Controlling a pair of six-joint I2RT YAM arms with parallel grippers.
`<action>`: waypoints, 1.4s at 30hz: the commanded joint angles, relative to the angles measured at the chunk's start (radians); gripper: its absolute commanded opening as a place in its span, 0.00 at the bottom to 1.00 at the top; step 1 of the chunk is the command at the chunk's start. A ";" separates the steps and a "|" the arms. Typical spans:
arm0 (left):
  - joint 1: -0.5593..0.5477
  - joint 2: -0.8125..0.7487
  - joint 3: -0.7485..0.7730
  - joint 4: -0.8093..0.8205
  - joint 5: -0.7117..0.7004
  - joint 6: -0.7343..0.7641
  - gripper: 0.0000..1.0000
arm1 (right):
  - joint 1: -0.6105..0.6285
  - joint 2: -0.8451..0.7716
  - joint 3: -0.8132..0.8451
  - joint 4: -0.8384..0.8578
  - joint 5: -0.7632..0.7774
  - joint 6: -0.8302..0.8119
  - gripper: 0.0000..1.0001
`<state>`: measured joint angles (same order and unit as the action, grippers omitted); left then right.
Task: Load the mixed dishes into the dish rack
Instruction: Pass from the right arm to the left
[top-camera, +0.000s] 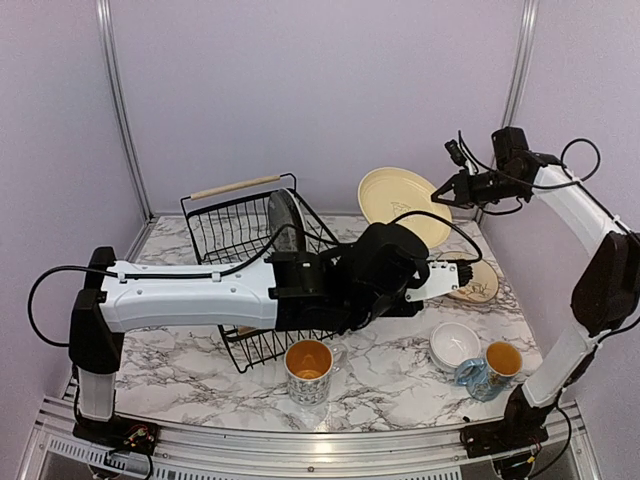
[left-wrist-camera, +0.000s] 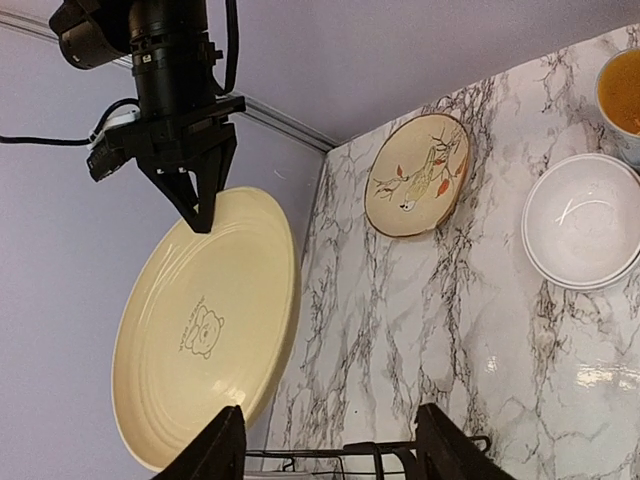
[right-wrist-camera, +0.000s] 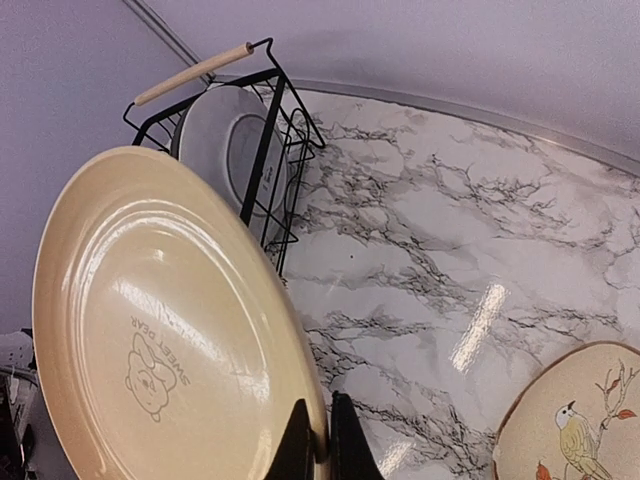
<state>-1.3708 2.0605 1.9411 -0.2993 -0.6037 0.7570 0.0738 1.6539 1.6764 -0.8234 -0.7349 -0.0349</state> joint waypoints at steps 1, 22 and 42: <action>-0.002 0.095 0.108 -0.086 -0.103 0.079 0.58 | 0.002 -0.054 -0.005 -0.035 -0.032 -0.017 0.00; -0.001 0.178 0.148 -0.049 -0.250 0.098 0.35 | 0.015 -0.177 -0.119 -0.044 -0.049 -0.061 0.00; -0.001 0.120 0.130 0.047 -0.265 0.082 0.00 | 0.057 -0.201 -0.129 -0.216 -0.115 -0.213 0.24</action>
<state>-1.3773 2.2360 2.0621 -0.2943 -0.8841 0.8948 0.1162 1.4887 1.5066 -1.0065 -0.8146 -0.2184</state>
